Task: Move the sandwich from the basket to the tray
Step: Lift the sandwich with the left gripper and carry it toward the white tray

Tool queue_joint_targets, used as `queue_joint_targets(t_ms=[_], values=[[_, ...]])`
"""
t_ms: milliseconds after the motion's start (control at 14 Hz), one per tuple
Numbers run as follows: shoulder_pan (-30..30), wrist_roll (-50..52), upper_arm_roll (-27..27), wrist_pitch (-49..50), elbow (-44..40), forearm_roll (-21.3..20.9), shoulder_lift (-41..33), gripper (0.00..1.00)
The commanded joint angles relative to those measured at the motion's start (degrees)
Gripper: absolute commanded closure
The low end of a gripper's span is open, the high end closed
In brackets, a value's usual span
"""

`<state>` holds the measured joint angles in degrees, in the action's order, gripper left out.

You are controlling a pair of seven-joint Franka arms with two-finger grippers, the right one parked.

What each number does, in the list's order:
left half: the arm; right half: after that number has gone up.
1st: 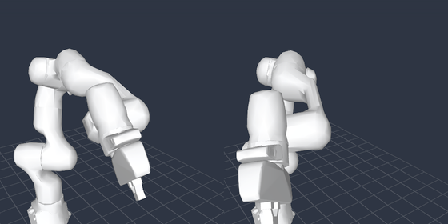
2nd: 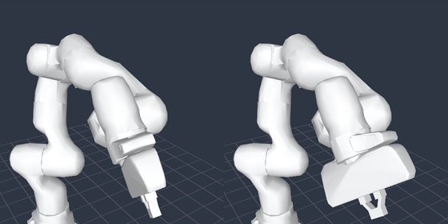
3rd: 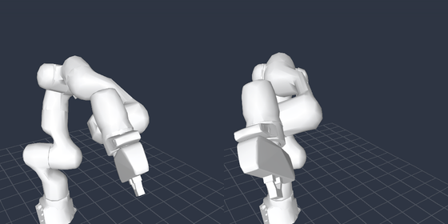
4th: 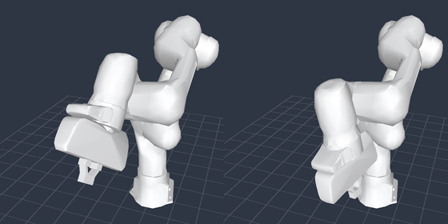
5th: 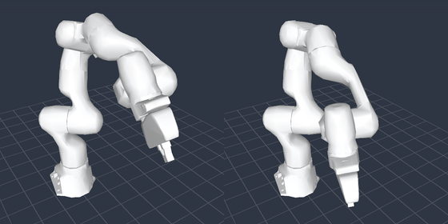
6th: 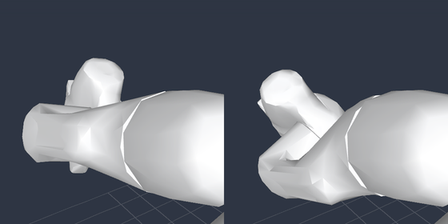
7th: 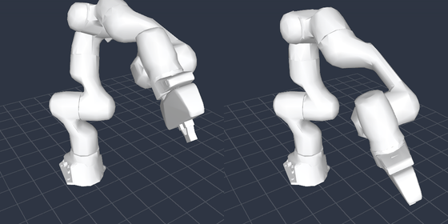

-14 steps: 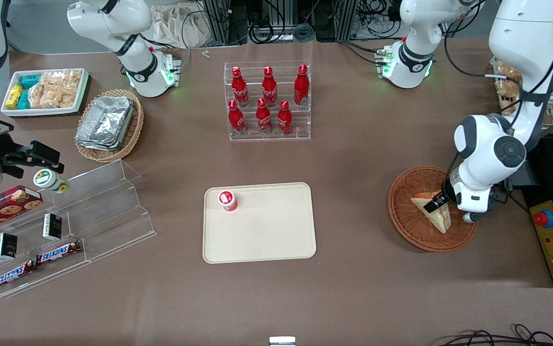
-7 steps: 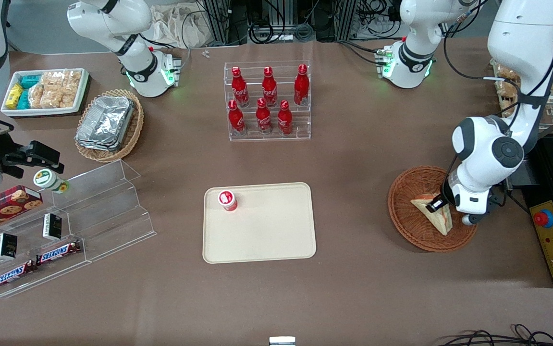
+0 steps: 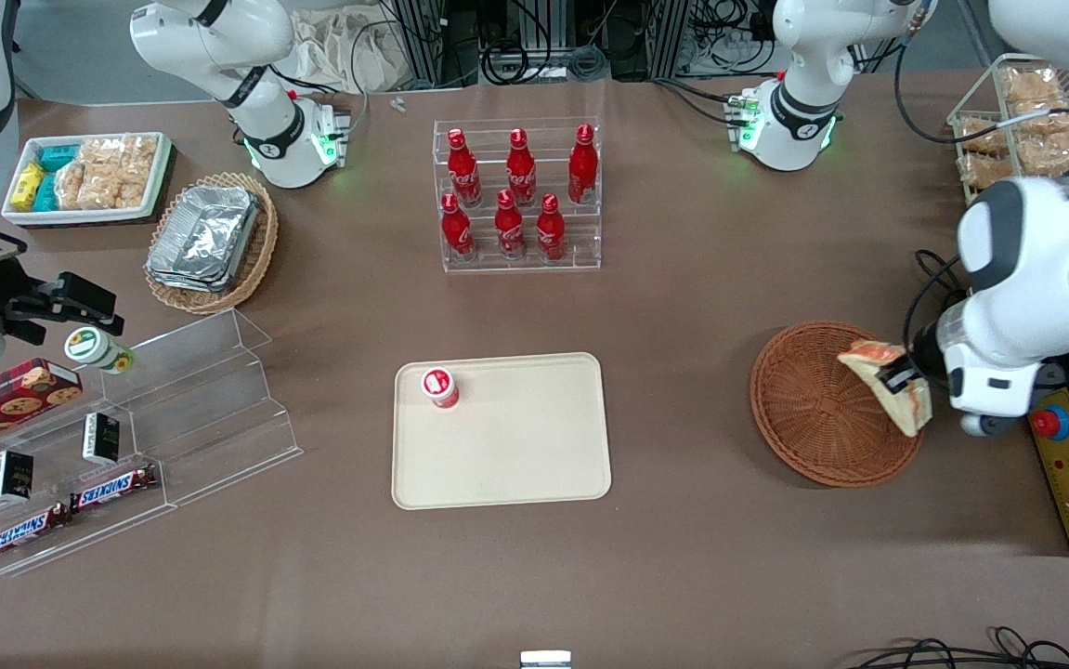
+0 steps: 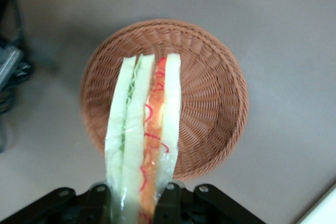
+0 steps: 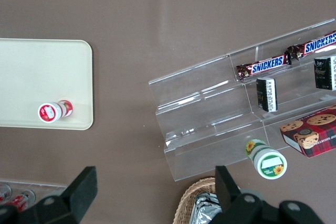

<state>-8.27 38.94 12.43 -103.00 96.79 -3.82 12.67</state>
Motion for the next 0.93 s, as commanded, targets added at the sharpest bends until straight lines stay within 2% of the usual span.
queue_joint_targets(t_ms=[0, 143, 429, 714, 857], values=[[2.4, 0.4, 0.3, 11.7, -13.8, -1.4, 2.1, 1.00], [5.8, 0.4, 0.7, 14.6, -16.9, -0.8, 2.3, 1.00], [17.2, 0.0, 1.4, 12.1, -17.1, -0.8, 5.9, 1.00], [27.3, 3.7, 1.4, -1.9, -17.4, -0.7, 15.5, 1.00], [30.1, 4.7, 1.4, -10.4, -18.4, -0.7, 21.0, 1.00]])
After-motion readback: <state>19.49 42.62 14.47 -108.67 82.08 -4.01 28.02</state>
